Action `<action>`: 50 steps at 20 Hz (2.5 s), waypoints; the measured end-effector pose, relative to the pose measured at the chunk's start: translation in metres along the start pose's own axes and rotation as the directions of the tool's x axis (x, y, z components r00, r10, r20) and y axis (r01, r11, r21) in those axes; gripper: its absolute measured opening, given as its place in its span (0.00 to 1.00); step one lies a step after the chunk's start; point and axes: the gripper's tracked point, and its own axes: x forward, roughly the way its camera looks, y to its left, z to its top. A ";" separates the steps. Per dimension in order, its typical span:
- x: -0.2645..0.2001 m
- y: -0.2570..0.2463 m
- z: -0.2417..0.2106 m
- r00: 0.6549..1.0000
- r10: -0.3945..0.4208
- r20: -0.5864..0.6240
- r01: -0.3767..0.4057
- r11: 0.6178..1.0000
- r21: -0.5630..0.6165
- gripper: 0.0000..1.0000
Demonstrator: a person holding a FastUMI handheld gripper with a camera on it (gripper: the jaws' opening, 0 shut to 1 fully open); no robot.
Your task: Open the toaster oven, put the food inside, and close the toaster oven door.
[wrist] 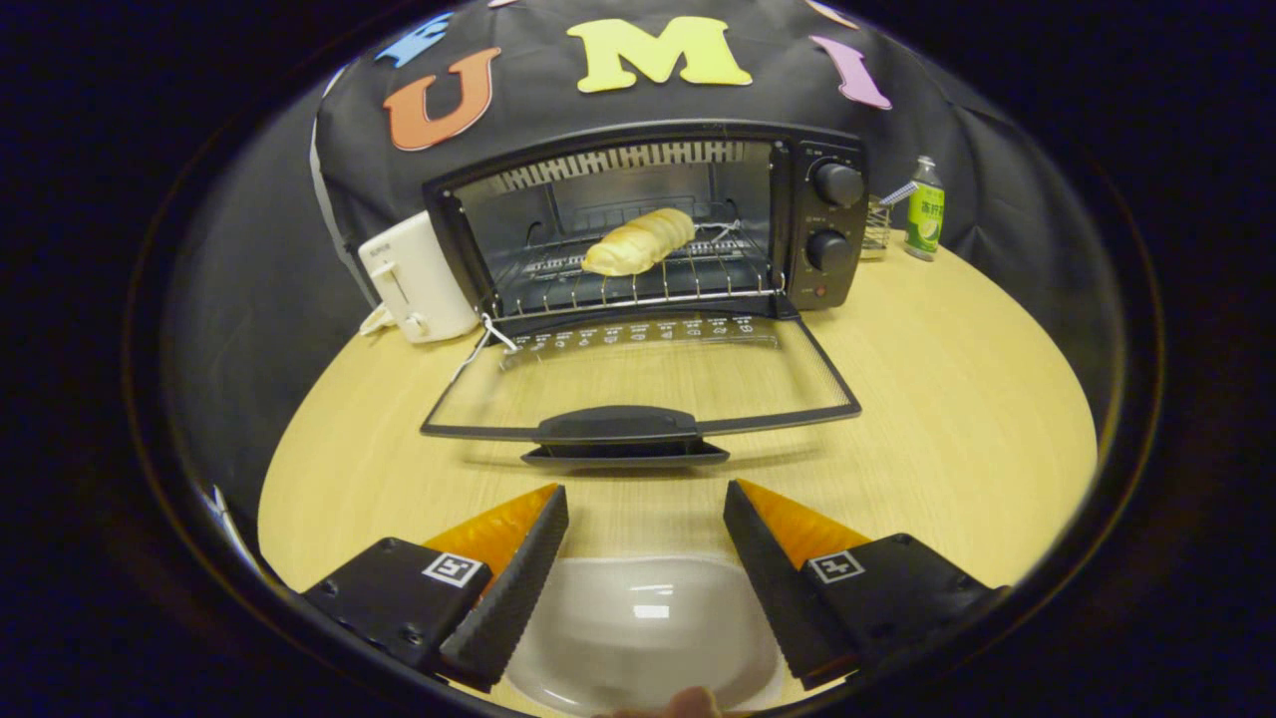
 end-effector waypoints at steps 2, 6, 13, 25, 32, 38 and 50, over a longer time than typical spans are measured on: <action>0.008 0.003 0.002 1.000 -0.008 0.002 0.008 1.000 -0.024 1.00; 0.018 0.000 0.005 0.999 -0.050 0.003 0.050 0.997 -0.056 1.00; -0.015 0.006 0.035 0.989 -0.051 0.140 0.060 0.996 -0.062 1.00; -0.042 0.017 0.159 0.910 0.005 0.414 -0.014 1.000 0.019 1.00; -0.145 0.027 0.198 0.795 0.030 0.606 -0.034 0.999 -0.004 1.00; -0.296 0.048 0.213 0.688 0.021 0.726 -0.021 1.000 -0.009 1.00; -0.423 0.092 0.140 0.665 0.024 0.747 0.019 0.999 -0.048 1.00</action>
